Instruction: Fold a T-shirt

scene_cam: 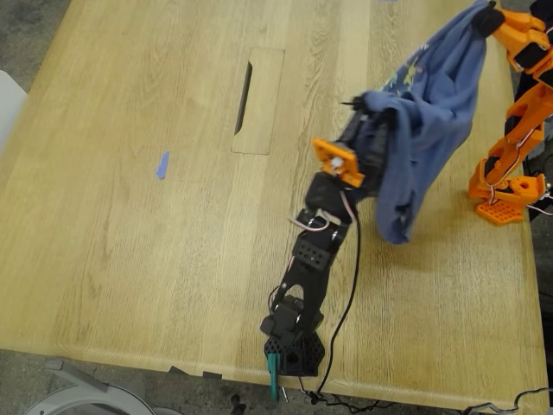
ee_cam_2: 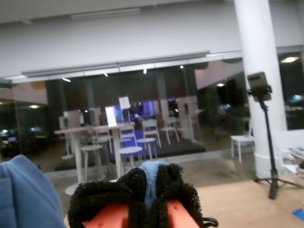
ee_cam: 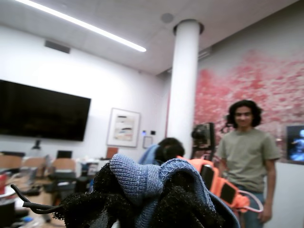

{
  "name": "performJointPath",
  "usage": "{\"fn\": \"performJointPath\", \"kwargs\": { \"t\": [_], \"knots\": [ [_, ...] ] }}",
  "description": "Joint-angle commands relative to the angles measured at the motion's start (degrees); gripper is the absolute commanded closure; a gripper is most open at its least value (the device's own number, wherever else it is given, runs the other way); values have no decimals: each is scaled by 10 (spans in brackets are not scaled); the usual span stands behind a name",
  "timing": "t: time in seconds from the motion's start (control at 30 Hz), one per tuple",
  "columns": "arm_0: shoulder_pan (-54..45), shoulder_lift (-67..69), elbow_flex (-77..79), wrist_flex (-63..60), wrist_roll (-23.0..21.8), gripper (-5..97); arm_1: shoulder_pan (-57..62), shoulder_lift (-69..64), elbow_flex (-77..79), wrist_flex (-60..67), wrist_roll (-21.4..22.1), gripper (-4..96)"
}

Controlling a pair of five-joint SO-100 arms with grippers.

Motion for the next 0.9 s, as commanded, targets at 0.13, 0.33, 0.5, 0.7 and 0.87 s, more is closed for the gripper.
{"fn": "performJointPath", "kwargs": {
  "t": [0.13,0.33,0.5,0.7,0.87],
  "knots": [
    [54,8,-47,-65,4,919,-34,-2,-14,-62,-6,893],
    [78,36,-18,-120,8,919,-33,16,-18,-135,-9,889],
    [80,87,83,-149,5,919,-21,28,-18,-135,-4,889],
    [76,120,119,-154,1,919,-17,38,-18,-78,-7,889],
    [69,142,167,-151,-2,919,-24,40,-18,-39,-11,887]
  ]
}}
